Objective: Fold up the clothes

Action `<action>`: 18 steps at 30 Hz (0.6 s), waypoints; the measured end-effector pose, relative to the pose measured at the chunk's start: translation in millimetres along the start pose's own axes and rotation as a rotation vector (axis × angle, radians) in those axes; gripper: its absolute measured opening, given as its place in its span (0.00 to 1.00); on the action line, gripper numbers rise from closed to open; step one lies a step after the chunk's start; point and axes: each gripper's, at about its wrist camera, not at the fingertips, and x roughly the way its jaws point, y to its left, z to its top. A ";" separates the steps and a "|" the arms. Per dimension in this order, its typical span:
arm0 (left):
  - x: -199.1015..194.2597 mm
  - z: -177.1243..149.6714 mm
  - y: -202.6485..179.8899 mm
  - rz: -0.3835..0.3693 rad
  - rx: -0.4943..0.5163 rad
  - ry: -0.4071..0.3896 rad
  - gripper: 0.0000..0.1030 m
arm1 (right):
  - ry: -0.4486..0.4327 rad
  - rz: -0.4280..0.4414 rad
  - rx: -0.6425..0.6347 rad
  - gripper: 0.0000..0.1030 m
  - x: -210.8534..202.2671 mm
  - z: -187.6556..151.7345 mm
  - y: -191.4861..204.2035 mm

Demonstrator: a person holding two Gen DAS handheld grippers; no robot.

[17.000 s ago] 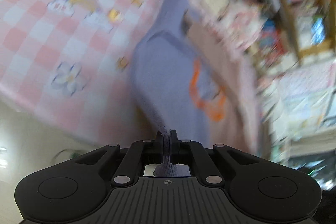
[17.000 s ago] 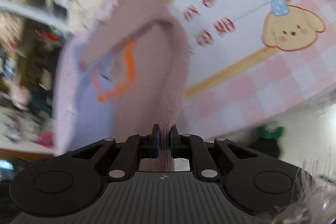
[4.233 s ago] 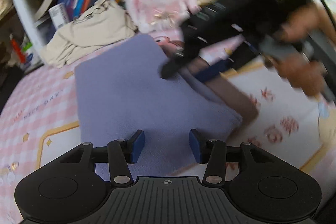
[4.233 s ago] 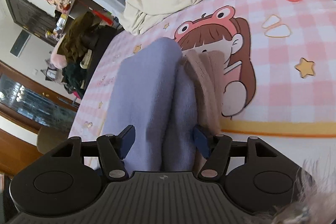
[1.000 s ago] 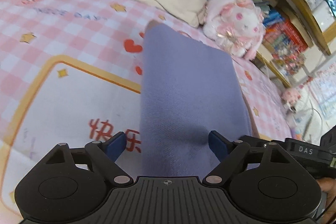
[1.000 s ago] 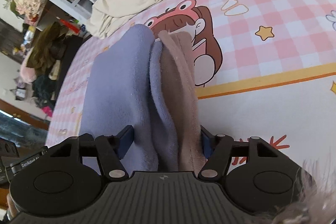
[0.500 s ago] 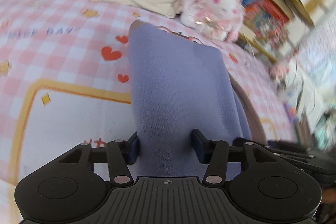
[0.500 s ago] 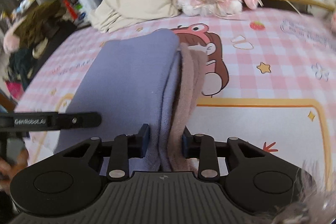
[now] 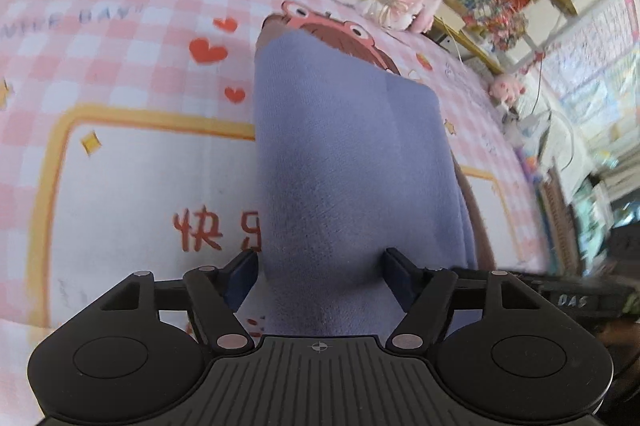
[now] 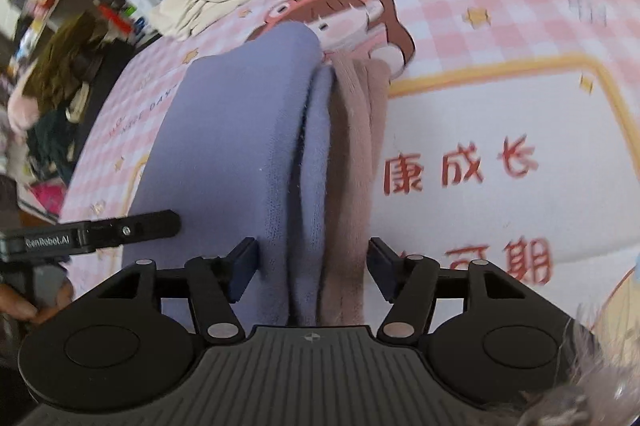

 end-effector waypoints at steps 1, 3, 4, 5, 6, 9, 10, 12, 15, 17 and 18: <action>0.4 -0.6 1.6 -0.013 -0.016 -0.010 0.69 | 0.000 0.012 0.016 0.58 1.2 -0.2 -1.7; 1.5 -1.7 2.7 -0.029 -0.038 -0.028 0.67 | -0.005 0.020 0.021 0.52 1.7 0.3 -1.2; 2.4 -2.1 0.8 -0.025 -0.036 -0.029 0.59 | -0.004 0.016 0.011 0.47 2.4 0.2 1.5; 3.8 -2.6 -2.4 -0.017 -0.025 -0.024 0.59 | -0.005 0.005 -0.008 0.46 2.9 -0.4 5.5; 4.0 -3.5 -7.4 0.004 -0.001 -0.028 0.57 | -0.006 -0.005 -0.028 0.45 3.4 -0.9 9.6; 0.1 -4.5 -28.0 0.069 0.122 -0.054 0.50 | -0.033 -0.038 -0.117 0.32 -0.1 -3.5 21.3; -1.3 -5.0 -35.0 0.090 0.164 -0.066 0.50 | -0.045 -0.055 -0.162 0.31 -1.1 -5.2 26.5; -1.4 -4.7 -42.3 0.110 0.212 -0.073 0.50 | -0.060 -0.082 -0.231 0.30 -2.2 -7.8 34.0; 3.0 0.4 -28.9 0.083 0.146 -0.046 0.58 | -0.036 -0.072 -0.206 0.42 2.9 -5.2 27.1; 4.5 3.4 -14.7 0.044 0.070 -0.030 0.59 | -0.016 -0.040 -0.131 0.52 6.1 -1.7 14.1; 5.3 3.5 -9.5 0.024 0.042 -0.023 0.60 | -0.012 -0.026 -0.102 0.55 6.7 -0.7 9.6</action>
